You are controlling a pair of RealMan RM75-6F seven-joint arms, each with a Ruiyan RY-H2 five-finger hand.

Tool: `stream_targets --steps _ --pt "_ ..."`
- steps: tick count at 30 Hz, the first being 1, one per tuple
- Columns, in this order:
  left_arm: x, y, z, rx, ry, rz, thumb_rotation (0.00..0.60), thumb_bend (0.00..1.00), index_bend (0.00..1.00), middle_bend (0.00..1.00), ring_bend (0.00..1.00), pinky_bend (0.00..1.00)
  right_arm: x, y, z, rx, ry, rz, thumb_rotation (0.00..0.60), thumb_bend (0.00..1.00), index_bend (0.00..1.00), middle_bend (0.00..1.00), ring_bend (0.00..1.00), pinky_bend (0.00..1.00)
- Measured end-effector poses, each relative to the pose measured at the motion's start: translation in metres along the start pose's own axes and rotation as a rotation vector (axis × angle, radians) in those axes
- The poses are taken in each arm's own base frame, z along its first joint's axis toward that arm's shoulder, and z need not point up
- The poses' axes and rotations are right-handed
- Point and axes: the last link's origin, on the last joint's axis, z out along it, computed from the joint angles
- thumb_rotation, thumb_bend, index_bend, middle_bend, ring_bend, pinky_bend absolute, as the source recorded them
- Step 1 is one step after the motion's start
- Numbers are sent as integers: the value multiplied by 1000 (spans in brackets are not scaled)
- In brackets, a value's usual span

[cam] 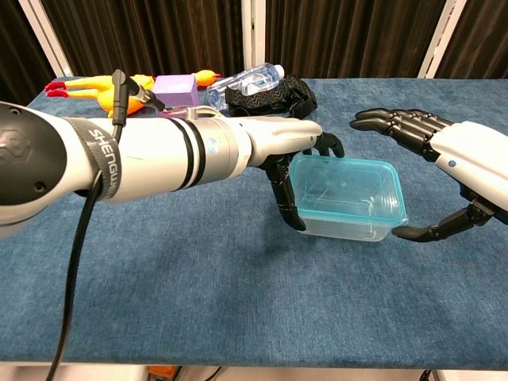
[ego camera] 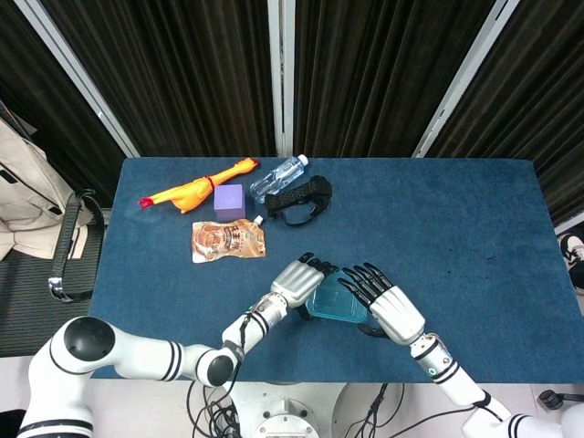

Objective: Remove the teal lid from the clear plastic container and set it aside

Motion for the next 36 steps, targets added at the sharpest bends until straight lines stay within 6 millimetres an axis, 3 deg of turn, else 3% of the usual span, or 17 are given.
stream_targets --steps 7,36 --pt "0 -1 1 3 2 -1 600 0 260 282 132 84 5 -1 1 6 4 -7 600 123 0 100 0 0" --pt "-7 -4 6 -3 26 20 600 0 260 283 132 84 22 0 3 -17 14 1 600 124 33 148 0 0"
